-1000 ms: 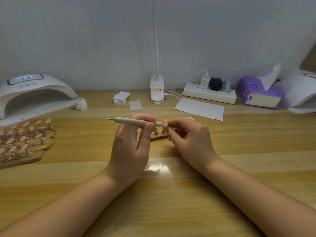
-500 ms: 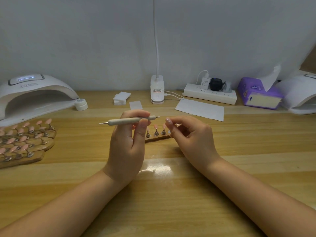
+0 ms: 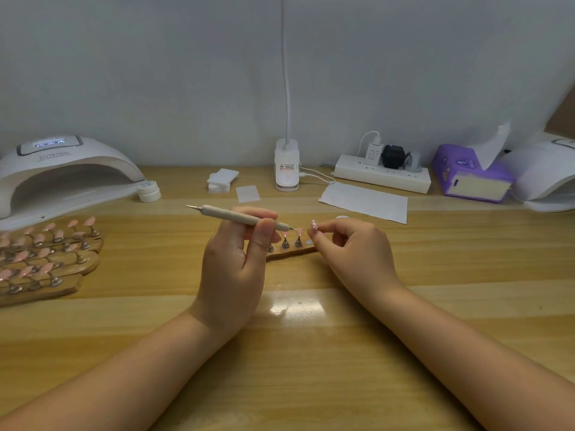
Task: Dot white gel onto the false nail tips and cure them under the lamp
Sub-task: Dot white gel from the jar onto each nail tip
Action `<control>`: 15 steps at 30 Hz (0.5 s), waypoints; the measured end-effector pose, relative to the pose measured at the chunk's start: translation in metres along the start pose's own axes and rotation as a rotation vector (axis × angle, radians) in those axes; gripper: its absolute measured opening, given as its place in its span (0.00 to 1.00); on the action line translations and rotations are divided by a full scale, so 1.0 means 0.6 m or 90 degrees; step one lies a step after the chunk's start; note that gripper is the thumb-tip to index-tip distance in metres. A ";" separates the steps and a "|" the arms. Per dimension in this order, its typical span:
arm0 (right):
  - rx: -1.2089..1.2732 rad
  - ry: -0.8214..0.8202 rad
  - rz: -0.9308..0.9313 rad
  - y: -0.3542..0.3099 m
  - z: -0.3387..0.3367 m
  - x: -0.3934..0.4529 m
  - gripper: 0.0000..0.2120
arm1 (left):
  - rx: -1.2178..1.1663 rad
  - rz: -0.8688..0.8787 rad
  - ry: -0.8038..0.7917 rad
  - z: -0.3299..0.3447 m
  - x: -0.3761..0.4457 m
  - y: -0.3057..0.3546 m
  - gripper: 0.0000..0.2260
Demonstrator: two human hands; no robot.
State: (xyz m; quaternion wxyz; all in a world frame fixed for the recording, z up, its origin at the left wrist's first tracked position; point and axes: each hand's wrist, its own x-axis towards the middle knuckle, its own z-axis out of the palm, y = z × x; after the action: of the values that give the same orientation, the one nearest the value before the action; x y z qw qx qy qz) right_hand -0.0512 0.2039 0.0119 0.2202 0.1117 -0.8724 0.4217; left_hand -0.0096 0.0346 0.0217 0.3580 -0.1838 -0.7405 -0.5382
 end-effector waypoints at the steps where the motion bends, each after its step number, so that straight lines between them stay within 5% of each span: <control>1: -0.017 -0.013 0.015 0.001 0.001 0.002 0.05 | -0.002 0.000 -0.001 0.000 0.000 0.000 0.04; 15: -0.163 -0.090 0.038 0.000 0.007 0.008 0.11 | 0.000 0.006 -0.021 0.001 -0.002 0.001 0.09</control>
State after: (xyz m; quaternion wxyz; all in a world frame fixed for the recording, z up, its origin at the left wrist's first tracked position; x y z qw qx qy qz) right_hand -0.0564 0.2008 0.0120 0.1584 0.0861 -0.9352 0.3048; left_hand -0.0084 0.0354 0.0211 0.3484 -0.1962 -0.7453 -0.5335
